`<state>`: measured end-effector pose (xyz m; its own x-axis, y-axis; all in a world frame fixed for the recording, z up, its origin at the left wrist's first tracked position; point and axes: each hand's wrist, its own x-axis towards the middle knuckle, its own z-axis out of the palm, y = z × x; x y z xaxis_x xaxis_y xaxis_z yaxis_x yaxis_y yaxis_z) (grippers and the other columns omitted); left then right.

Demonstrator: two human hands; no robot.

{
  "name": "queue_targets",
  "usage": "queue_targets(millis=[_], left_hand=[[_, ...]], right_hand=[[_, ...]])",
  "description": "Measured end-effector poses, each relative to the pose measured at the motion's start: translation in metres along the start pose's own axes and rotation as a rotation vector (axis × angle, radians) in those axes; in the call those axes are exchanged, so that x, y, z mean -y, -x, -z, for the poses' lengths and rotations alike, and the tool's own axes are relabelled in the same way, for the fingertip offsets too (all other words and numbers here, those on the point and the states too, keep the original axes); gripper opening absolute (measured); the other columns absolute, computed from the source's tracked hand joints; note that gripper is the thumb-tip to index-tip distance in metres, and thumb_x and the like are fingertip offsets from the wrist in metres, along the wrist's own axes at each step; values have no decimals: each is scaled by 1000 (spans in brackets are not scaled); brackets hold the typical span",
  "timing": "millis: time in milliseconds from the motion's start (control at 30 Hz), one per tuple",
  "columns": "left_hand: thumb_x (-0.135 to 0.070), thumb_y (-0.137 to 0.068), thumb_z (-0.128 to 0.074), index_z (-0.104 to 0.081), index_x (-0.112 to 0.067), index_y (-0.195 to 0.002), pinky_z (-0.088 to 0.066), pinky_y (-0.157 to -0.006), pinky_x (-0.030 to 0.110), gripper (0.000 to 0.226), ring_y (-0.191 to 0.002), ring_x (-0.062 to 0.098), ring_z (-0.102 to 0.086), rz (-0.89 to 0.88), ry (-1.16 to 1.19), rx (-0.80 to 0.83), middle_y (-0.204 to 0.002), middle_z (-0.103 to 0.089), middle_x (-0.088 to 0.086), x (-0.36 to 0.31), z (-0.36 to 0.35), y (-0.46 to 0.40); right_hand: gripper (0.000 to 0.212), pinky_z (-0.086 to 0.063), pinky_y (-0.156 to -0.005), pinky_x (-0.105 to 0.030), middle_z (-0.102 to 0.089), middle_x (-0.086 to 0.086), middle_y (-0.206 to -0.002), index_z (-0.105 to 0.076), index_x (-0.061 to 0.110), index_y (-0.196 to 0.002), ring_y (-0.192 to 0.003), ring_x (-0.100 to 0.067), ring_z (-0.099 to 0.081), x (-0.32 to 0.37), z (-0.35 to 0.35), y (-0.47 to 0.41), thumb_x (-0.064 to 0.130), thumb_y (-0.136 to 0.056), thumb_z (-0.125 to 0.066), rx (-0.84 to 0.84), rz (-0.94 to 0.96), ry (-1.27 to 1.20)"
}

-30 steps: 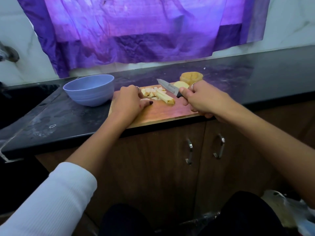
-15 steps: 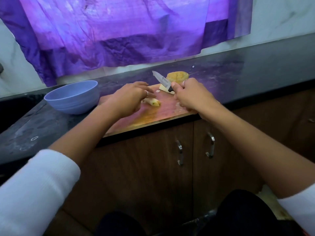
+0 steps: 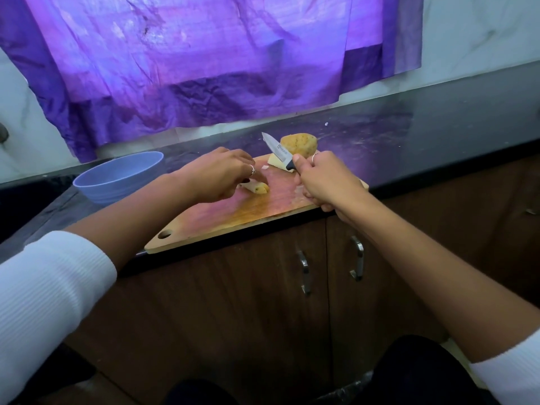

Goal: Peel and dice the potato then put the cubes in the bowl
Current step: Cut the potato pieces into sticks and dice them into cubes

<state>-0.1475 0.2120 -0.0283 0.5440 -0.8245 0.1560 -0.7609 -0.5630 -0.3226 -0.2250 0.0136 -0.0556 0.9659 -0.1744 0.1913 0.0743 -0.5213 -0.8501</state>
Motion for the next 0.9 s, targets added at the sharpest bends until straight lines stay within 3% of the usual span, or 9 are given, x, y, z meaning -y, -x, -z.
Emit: queue_targets(millis=[167,367,467,600,700,900], left_hand=[[-9,-93,-58,-61,-30,-126,-38,-103,34,39,-124,18,-48,57,266,124,-128,-60,-1,3,4,-3],[-13,-91,-62,-65,-24,-118,-36,-89,25,29,-109,18,-52,80,298,69,-115,-64,-2,2,2,-5],[-10,-90,-62,-64,-20,-116,-39,-87,27,28,-103,19,-53,75,306,60,-109,-62,0,0,2,-9],[-18,-88,-67,-70,-22,-108,-48,-83,36,20,-88,13,-56,100,295,3,-96,-62,-2,0,5,-16],[-23,-90,-66,-73,-23,-104,-51,-80,37,16,-87,9,-59,174,340,-93,-94,-66,-7,-2,4,-17],[-26,-88,-67,-75,-18,-100,-54,-77,36,16,-79,12,-66,542,468,-358,-86,-73,-2,-17,13,0]], right_hand=[[44,-31,-45,-26,-53,-5,-70,-61,6,-98,-53,-16,-44,-3,-1,-4,43,-100,-37,2,8,15],[40,-31,-37,-20,-51,-4,-65,-57,12,-88,-48,-14,-42,-3,0,-2,43,-101,-34,39,3,3],[38,-27,-34,-17,-49,-2,-61,-53,15,-82,-43,-11,-39,-4,1,-1,41,-101,-35,38,2,-44],[40,-23,-31,-14,-46,-2,-58,-50,16,-74,-39,-10,-36,-4,0,0,40,-101,-36,25,-10,-66],[40,-24,-31,-14,-47,-2,-59,-51,16,-74,-41,-11,-37,-4,0,0,40,-101,-35,21,-23,-74],[40,-25,-33,-14,-46,-2,-58,-52,14,-77,-41,-10,-36,-1,0,0,40,-102,-35,32,-40,-58]])
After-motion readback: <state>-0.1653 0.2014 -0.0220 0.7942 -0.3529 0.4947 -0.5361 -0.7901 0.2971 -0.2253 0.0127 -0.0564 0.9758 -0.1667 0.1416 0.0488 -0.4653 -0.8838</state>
